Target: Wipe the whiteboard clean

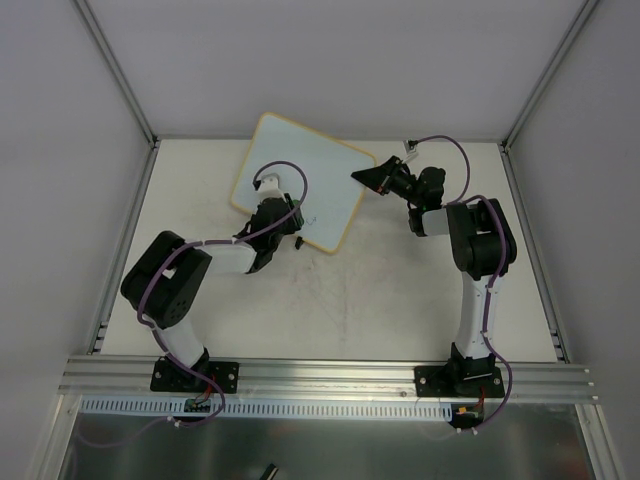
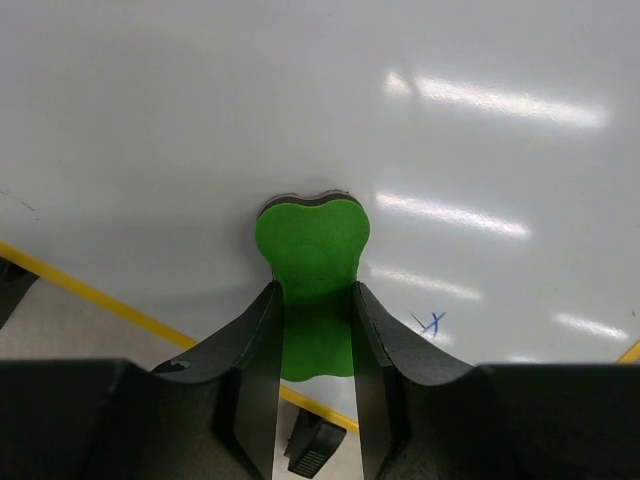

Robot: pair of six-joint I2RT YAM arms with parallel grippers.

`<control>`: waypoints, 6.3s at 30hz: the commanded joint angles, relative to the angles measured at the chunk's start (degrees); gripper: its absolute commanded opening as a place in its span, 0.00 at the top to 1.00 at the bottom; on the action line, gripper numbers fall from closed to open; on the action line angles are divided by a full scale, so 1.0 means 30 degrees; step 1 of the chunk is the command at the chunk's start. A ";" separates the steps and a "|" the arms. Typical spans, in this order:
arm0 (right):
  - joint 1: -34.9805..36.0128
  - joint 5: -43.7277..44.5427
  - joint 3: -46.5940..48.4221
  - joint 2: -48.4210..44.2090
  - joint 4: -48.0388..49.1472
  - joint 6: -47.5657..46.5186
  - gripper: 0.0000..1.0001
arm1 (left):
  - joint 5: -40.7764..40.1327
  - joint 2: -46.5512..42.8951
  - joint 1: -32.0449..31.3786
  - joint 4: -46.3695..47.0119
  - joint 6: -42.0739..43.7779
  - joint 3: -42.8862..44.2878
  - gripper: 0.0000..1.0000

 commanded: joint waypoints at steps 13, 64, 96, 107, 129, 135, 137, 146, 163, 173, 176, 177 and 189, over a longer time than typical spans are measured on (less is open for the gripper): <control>0.0017 -0.0506 0.0243 -0.0057 0.4447 -0.0493 1.00 | 0.1583 0.1033 -0.3830 -0.1245 0.0368 0.0874 1.00; 0.0046 -0.0448 0.0243 0.0119 0.4418 -0.0611 1.00 | 0.2607 -1.5172 0.3814 -1.6835 -0.4260 -0.5948 1.00; 0.0046 -0.0448 0.0214 0.0119 0.4418 -0.0582 0.97 | 0.3369 -1.2822 0.4254 -1.4809 -0.3909 -0.6391 0.57; 0.0046 -0.0448 0.0097 0.0061 0.4476 -0.0669 0.87 | 0.3340 -1.3378 0.4254 -1.4809 -0.3821 -0.6625 0.56; 0.0018 -0.0331 -0.0196 -0.0086 0.4623 -0.0903 0.47 | 0.3458 -1.3760 0.4283 -1.4809 -0.3880 -0.6772 0.54; 0.0046 -0.0302 -0.0226 -0.0115 0.4681 -0.0904 0.46 | 0.3458 -1.3760 0.4283 -1.4809 -0.3850 -0.6772 0.54; 0.0017 -0.0330 -0.0226 -0.0144 0.4710 -0.0904 0.40 | 0.3487 -1.3731 0.4283 -1.4809 -0.3850 -0.6772 0.54; 0.0076 -0.0302 -0.0343 -0.0203 0.4711 -0.1109 0.05 | 0.3604 -1.3760 0.4283 -1.4809 -0.3733 -0.6714 0.54; -0.1154 0.0520 -0.2714 -0.1842 0.4711 -0.1841 0.01 | 0.3925 -1.4140 0.4313 -1.4838 -0.2505 -0.5719 0.08; -0.2354 0.0430 -0.6257 -0.6318 0.4623 -0.2426 0.01 | 0.4715 -1.6042 0.4313 -1.4955 -0.1683 -0.5015 0.01; -0.2589 0.0664 -0.8218 -0.8220 0.4594 -0.2922 0.01 | 0.4863 -1.6569 0.4313 -1.5043 -0.1274 -0.4868 0.01; -0.2677 0.0723 -0.8746 -0.8694 0.4564 -0.3041 0.01 | 0.4864 -1.6688 0.4313 -1.5101 -0.1156 -0.4868 0.01; -0.2795 0.1602 -1.5630 -1.5343 -0.0025 -0.3947 0.01 | 0.4014 -1.8798 0.4313 -1.5249 0.0339 -0.5657 0.01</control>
